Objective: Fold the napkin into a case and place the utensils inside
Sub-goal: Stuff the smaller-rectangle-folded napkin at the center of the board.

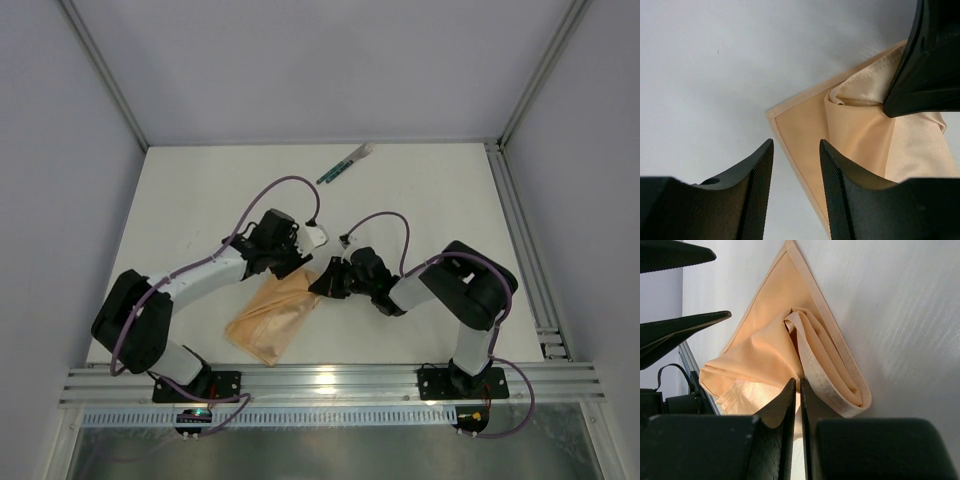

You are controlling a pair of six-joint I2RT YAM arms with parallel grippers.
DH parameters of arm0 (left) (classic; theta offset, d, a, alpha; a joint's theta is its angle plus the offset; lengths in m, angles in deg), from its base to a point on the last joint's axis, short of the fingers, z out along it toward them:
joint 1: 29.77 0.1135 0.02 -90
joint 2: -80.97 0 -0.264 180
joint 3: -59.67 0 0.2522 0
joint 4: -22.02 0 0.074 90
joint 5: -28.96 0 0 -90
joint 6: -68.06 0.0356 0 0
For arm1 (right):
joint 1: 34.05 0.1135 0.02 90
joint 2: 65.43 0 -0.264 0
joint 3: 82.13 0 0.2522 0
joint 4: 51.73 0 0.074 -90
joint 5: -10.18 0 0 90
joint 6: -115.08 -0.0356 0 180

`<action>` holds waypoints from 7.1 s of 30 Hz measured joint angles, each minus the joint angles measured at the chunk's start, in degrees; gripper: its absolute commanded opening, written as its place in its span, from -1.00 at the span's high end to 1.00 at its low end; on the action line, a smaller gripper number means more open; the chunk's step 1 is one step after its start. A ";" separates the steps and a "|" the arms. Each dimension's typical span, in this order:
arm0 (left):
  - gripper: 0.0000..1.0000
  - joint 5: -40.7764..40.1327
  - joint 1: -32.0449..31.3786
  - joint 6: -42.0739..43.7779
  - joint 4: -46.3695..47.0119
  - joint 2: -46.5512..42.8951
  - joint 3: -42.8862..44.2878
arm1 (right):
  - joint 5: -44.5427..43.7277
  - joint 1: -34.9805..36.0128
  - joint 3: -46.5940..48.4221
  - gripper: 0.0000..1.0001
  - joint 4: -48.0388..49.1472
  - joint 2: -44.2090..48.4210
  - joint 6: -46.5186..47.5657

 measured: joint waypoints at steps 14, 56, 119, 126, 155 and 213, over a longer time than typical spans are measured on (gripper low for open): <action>0.03 4.39 9.70 -5.90 -5.07 12.85 9.42 | 0.13 -0.02 0.02 0.78 0.24 -0.11 0.00; 1.00 20.04 9.60 -7.28 -7.43 7.50 3.58 | 0.92 -0.22 0.74 0.78 0.57 -1.01 0.00; 1.00 13.86 0.59 -8.79 -7.65 11.89 6.67 | 0.00 -2.12 6.93 0.01 -12.87 2.23 1.46; 1.00 12.50 0.85 -8.85 -7.80 13.07 7.82 | -0.20 -2.19 8.15 0.19 -12.17 0.72 0.59; 1.00 11.17 0.44 -10.36 -7.78 15.21 9.75 | -4.28 0.50 5.20 0.43 -14.62 6.36 2.78; 1.00 12.83 -1.29 -18.18 -14.21 21.42 17.57 | 7.45 -9.84 3.63 0.46 2.23 -3.89 3.91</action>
